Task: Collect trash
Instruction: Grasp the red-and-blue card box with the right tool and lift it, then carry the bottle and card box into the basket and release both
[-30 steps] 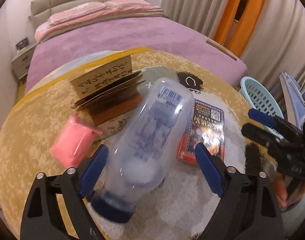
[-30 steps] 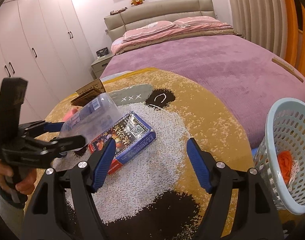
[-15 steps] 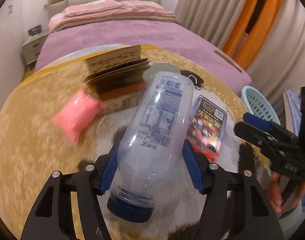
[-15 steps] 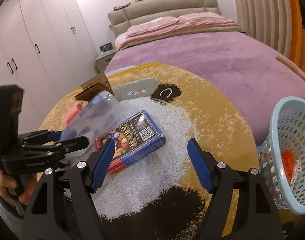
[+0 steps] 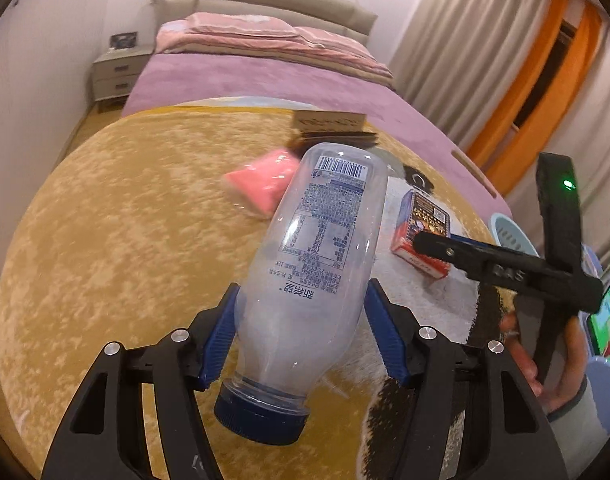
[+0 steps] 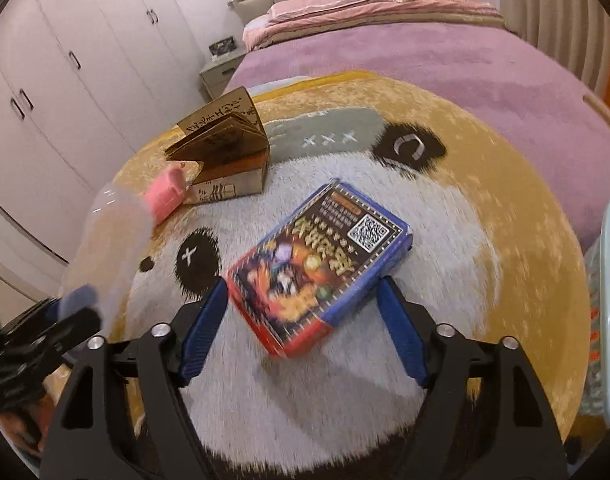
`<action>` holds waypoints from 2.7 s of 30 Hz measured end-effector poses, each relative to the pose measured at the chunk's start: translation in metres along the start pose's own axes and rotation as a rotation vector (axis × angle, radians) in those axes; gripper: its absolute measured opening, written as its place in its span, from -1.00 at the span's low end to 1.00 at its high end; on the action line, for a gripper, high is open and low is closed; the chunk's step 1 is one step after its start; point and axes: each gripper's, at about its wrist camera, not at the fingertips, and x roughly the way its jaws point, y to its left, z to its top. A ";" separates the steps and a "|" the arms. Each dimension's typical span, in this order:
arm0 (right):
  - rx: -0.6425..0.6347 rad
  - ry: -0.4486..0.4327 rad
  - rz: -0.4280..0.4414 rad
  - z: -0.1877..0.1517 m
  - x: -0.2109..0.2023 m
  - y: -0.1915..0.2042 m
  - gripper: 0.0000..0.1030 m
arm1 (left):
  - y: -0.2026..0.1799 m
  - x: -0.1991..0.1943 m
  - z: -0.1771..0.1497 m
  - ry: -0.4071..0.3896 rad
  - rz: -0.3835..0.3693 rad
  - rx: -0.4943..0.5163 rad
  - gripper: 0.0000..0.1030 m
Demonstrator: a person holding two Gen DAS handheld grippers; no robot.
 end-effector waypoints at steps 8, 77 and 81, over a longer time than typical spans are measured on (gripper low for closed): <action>-0.021 -0.027 -0.135 0.013 0.021 0.020 0.70 | 0.011 -0.004 -0.010 -0.018 0.007 -0.043 0.17; 0.652 -0.232 -0.397 -0.087 -0.164 -0.341 0.35 | -0.369 0.179 0.040 0.161 -0.359 0.336 0.46; 0.638 -0.248 -0.394 -0.088 -0.167 -0.333 0.35 | -0.352 0.165 0.040 0.132 -0.366 0.319 0.46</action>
